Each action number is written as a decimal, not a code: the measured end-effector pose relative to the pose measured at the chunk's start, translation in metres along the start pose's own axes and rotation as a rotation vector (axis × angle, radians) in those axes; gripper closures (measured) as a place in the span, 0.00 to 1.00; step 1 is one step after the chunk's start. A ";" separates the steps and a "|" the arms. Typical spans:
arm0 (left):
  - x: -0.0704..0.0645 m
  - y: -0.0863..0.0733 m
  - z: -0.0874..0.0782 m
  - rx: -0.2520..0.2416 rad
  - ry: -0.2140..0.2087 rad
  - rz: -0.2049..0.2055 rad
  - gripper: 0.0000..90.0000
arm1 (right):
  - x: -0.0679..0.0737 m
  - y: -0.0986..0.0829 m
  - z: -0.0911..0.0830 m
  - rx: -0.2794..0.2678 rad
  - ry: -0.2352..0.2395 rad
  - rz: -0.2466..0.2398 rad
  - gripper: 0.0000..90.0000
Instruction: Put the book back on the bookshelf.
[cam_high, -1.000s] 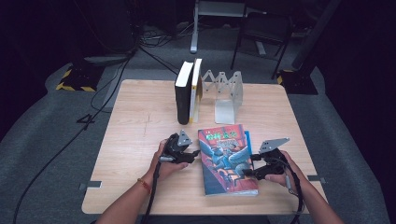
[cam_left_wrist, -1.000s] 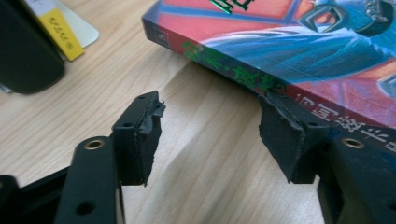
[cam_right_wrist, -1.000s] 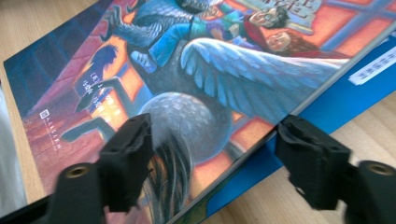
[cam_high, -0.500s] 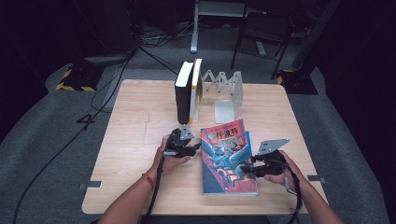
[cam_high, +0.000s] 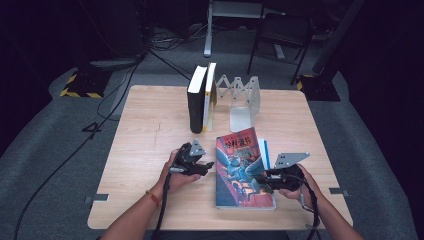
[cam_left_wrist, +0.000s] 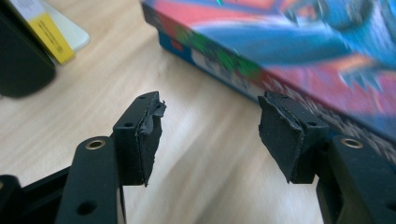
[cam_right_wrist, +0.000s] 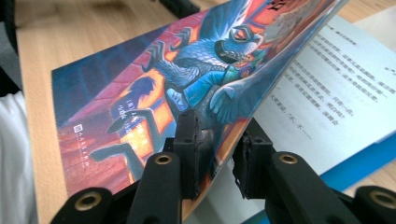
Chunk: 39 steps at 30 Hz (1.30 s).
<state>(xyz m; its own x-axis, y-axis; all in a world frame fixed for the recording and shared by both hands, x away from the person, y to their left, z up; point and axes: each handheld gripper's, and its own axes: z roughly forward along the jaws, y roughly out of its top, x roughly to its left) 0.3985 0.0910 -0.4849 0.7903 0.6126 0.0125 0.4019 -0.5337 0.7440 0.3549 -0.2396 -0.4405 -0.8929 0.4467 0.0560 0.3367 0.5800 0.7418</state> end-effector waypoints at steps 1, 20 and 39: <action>-0.002 -0.003 -0.001 0.009 -0.010 0.004 0.43 | 0.000 0.000 0.000 0.000 0.000 0.000 0.81; 0.004 -0.031 -0.026 0.024 -0.025 0.002 0.45 | 0.011 0.010 0.016 0.062 -0.097 0.012 0.39; -0.006 -0.024 -0.003 0.047 -0.047 0.053 0.45 | -0.013 0.004 0.020 0.139 0.010 0.132 0.30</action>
<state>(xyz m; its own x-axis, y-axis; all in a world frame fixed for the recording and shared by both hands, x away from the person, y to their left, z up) 0.3827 0.1013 -0.5010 0.8315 0.5553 0.0190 0.3795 -0.5925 0.7106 0.3735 -0.2290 -0.4519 -0.8410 0.5188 0.1533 0.4883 0.6059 0.6280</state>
